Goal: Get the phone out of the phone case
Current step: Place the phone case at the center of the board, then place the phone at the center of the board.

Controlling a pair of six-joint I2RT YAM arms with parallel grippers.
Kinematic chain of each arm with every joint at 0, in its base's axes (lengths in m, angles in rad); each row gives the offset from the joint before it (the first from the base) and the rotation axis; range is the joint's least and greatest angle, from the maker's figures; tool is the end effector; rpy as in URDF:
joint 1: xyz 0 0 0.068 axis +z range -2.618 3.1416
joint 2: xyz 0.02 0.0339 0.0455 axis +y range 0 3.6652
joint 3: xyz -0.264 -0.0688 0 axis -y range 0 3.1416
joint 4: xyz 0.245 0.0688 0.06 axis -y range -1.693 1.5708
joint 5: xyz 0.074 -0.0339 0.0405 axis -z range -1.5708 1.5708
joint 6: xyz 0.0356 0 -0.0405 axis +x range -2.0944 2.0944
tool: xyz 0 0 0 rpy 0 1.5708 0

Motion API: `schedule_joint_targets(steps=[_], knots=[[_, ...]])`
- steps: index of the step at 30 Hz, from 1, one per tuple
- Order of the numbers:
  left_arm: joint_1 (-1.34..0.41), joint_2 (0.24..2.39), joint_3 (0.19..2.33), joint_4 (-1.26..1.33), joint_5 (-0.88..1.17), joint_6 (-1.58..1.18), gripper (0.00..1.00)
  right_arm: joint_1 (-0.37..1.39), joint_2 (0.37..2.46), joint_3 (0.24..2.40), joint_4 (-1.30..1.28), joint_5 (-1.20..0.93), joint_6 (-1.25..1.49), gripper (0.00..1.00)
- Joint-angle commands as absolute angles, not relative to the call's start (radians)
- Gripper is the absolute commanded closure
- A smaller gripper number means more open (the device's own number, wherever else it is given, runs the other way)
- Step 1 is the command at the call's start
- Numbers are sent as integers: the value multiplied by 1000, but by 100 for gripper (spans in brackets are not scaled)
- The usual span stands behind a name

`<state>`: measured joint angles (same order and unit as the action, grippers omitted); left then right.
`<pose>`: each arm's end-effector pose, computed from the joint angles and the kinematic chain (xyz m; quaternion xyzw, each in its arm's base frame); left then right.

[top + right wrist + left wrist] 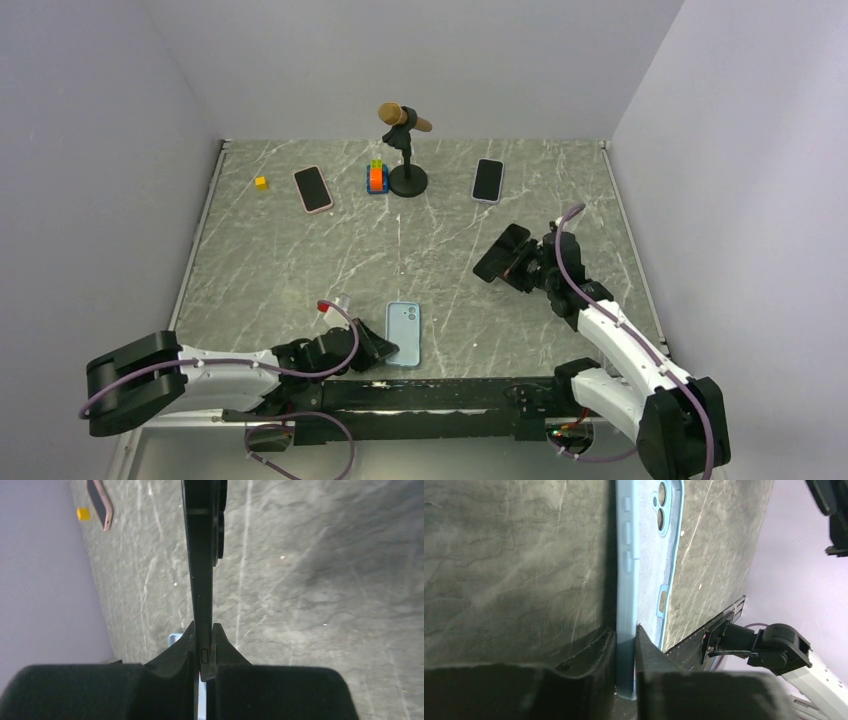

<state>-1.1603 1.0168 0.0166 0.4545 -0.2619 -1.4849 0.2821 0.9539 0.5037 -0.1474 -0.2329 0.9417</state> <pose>0.0709 -0.1399 0.1080 -0.2028 0.8423 -0.4433 0.2297 0.1934 0.0646 0.2151 0.2329 0.8482 0.3509 0.3212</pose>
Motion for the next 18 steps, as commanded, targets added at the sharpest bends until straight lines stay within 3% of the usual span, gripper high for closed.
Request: schedule_joint_targets(steps=[1, 4, 10, 12, 18], knots=[[-1168, 951, 76, 245, -307, -1596, 67, 245, 919, 488, -46, -149, 1006, 100], [-1168, 892, 130, 95, -317, -1584, 41, 197, 922, 463, -36, -107, 1061, 100], [-1168, 892, 227, -82, -316, -1577, 14, 99, 1059, 486, -60, 149, 1250, 100], [-1167, 904, 259, -148, -322, -1580, 1, 56, 1118, 474, 43, 200, 1318, 100], [-1167, 867, 336, -319, -422, -1504, 1, -15, 1331, 511, 240, 333, 1464, 100]])
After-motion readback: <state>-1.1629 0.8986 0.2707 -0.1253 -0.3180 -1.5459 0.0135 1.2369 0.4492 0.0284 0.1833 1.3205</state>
